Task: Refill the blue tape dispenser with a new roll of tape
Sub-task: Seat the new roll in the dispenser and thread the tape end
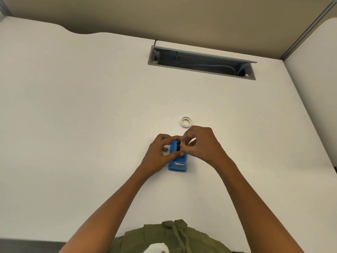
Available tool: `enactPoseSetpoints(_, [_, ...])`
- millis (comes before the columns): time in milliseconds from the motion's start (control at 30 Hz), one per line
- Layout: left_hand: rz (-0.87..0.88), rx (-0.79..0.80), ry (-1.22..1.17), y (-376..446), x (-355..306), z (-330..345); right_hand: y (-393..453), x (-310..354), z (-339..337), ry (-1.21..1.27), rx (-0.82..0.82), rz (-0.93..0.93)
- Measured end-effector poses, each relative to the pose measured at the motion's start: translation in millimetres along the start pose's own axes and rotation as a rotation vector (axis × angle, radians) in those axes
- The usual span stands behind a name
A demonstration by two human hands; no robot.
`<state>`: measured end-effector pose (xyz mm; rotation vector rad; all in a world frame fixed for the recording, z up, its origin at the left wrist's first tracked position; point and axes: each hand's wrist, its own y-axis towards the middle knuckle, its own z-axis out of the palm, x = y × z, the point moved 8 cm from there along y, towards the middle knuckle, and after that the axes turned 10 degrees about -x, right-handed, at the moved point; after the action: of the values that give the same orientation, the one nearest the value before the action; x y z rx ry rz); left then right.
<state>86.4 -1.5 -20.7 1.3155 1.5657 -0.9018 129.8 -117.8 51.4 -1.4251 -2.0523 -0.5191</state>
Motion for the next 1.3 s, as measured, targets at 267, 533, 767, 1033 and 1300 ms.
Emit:
enactPoseSetpoints(267, [-0.004,0.003,0.014,1.7,3.1,1.2,7.0,6.3,-1.2,-0.034,0.110,0.039])
enactPoseSetpoints(533, [-0.006,0.000,0.021,1.8,2.8,1.8,10.1,6.4,-3.6,-0.042,0.128,0.072])
enactPoseSetpoints(767, [-0.015,0.002,0.027,2.1,2.9,1.5,14.6,3.3,-6.0,-0.029,0.099,0.083])
enactPoseSetpoints(1033, [-0.021,0.000,0.031,1.4,1.7,1.2,19.9,3.6,-5.3,-0.021,0.160,0.149])
enactPoseSetpoints(1300, [-0.017,-0.005,0.024,0.4,-1.6,0.9,19.9,7.1,-1.3,-0.131,0.139,0.153])
